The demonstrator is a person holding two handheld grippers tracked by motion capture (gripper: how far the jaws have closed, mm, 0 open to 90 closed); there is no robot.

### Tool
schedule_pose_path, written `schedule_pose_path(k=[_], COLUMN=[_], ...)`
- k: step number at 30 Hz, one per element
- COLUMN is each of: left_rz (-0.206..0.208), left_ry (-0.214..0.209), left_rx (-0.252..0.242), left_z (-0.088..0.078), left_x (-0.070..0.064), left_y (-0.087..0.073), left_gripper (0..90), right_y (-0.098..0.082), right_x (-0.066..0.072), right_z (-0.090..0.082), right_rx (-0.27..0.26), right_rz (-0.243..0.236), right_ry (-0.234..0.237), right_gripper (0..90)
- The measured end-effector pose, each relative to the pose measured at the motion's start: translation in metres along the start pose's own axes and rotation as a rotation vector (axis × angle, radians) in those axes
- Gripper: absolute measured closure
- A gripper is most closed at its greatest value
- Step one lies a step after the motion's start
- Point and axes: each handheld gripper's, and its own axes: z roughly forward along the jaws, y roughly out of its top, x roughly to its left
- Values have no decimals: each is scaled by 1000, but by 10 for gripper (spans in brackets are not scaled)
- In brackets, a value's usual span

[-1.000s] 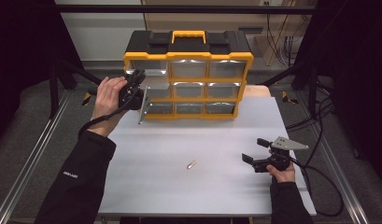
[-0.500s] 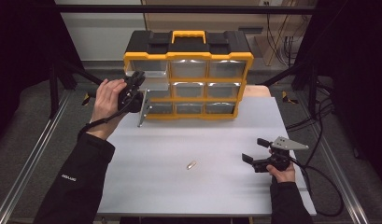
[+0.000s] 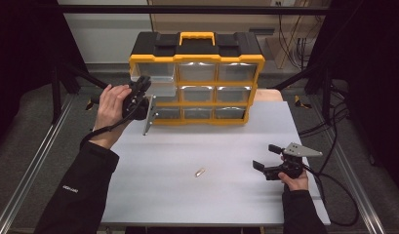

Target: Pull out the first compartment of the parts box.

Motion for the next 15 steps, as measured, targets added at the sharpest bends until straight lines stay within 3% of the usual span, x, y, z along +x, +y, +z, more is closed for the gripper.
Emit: schedule_pose_path(k=[15], left_rz=[3], left_ry=[4], left_rx=[-2], left_z=[-10], left_x=[-2], left_y=[2], left_gripper=[780], right_y=[0], right_x=[0], right_z=[0], right_rx=[1], right_rz=[-3], right_ry=[-2], right_gripper=[7])
